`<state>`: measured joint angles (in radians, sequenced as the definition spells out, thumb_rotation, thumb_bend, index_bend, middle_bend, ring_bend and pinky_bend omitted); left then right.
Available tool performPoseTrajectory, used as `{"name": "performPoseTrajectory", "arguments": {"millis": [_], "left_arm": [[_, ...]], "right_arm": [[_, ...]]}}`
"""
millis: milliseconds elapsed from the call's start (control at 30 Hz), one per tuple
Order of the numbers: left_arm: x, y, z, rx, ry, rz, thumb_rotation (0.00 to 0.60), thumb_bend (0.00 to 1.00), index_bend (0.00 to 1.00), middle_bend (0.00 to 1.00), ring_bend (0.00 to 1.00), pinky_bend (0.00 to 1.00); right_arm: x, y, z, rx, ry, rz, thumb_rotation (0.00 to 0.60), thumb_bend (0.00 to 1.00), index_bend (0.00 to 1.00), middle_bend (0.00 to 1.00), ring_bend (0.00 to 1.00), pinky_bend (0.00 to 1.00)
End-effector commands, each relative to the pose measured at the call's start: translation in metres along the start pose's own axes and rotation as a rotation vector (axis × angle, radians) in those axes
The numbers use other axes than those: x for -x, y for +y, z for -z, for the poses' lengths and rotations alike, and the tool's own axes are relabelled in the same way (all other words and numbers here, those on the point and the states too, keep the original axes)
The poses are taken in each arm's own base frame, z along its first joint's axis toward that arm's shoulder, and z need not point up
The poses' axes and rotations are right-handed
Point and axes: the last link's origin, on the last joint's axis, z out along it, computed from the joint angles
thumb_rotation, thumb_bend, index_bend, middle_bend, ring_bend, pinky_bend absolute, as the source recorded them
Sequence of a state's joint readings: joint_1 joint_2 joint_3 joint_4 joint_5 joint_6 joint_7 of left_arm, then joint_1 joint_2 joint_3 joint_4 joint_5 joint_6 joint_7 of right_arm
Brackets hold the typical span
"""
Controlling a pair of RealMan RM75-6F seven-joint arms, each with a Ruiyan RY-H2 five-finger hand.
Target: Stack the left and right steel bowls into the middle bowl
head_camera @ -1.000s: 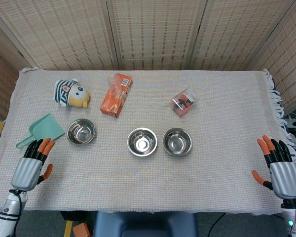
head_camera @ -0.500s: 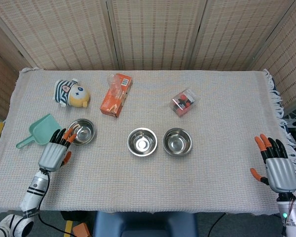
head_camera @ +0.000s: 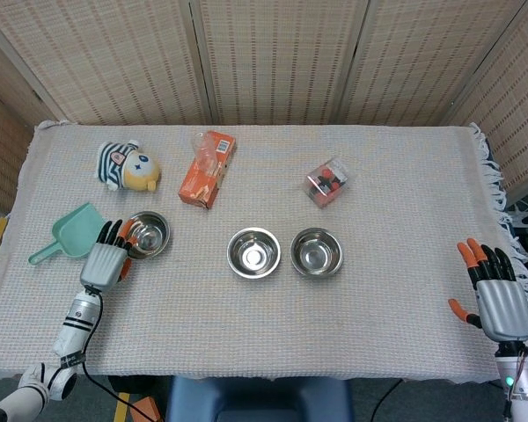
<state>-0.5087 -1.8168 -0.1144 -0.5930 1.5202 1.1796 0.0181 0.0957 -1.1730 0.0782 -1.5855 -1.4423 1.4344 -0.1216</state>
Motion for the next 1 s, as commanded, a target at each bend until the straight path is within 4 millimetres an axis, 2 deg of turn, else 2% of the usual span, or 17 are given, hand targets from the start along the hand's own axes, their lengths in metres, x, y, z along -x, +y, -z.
{"name": "performPoseTrajectory", "arguments": {"millis": [33,167,267,400,567,767,1000], "left_arm": [[0.003,0.007,-0.006,0.01,-0.001,0.013,0.6,0.48,0.32,0.0,0.0,0.07],[0.002,0.01,-0.011,0.016,0.025,0.015,0.6,0.48,0.51,0.01,0.0,0.08],[0.0,0.012,-0.014,0.019,0.051,0.02,0.6,0.48,0.62,0.05,0.0,0.09],[-0.003,0.014,-0.018,0.017,0.086,0.031,0.6,0.48,0.71,0.11,0.01,0.1],[-0.007,0.016,-0.022,0.016,0.125,0.036,0.6,0.48,0.72,0.1,0.02,0.1],[-0.026,0.023,-0.027,0.038,0.243,0.062,0.6,0.48,0.72,0.07,0.02,0.1],[-0.045,0.047,-0.039,0.088,0.34,0.108,0.6,0.48,0.72,0.07,0.02,0.1]], "right_arm": [[0.0,0.001,-0.001,0.004,-0.002,0.0,0.6,0.1,0.0,0.0,0.0,0.0],[0.001,0.001,-0.001,0.008,-0.01,0.002,0.6,0.1,0.0,0.0,0.0,0.0],[0.002,0.002,-0.002,0.013,-0.018,0.003,0.6,0.1,0.0,0.0,0.0,0.0],[0.002,0.002,-0.003,0.019,-0.023,0.005,0.6,0.1,0.0,0.0,0.0,0.0],[0.003,0.003,-0.004,0.025,-0.028,0.008,0.6,0.1,0.0,0.0,0.0,0.0],[0.005,0.003,-0.005,0.032,-0.041,0.01,0.6,0.1,0.0,0.0,0.0,0.0],[0.004,0.004,-0.005,0.036,-0.045,0.005,0.6,0.1,0.0,0.0,0.0,0.0]]}}
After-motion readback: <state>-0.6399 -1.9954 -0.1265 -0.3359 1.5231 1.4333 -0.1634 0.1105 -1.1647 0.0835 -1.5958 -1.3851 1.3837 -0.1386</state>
